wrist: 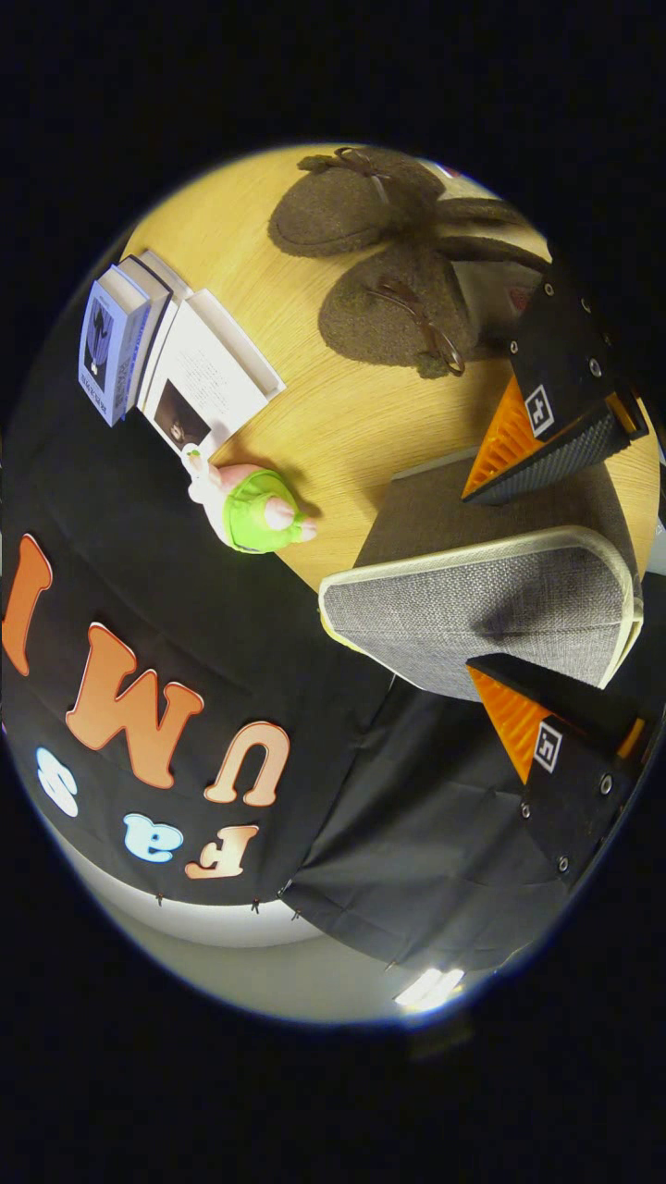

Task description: Open the storage box then place both shoes into the box .Put the left shoe in first, then the right shoe, with the right side of both shoes facing outward in a uniform manner.

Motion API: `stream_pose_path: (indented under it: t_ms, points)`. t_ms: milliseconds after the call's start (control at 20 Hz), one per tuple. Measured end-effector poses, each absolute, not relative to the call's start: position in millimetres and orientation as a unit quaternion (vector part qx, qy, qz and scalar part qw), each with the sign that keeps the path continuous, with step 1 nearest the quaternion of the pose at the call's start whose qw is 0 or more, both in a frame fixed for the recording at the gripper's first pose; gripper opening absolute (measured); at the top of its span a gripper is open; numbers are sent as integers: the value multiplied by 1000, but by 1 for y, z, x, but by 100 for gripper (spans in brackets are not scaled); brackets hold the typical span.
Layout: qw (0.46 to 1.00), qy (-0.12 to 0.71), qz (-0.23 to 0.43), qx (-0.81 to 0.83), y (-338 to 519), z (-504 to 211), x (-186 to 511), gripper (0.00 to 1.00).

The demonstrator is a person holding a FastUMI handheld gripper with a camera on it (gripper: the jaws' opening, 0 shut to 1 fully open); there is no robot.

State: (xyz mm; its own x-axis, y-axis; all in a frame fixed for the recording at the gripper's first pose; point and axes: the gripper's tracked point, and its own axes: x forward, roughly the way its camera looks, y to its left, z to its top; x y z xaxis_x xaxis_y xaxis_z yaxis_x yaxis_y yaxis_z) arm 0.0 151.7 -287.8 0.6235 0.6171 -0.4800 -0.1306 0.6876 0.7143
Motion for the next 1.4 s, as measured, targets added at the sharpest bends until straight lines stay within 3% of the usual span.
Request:
stream_pose_path:
  t_ms: [100,600,750,950,1400]
  points:
    - [838,370,226,331,154,-286,0,93]
    - [833,374,239,331,151,-278,-10,51]
    - [835,367,235,334,148,-272,-10,26]
    - [836,362,235,340,152,-260,-10,5]
    - [842,337,246,341,176,-207,-8,1]
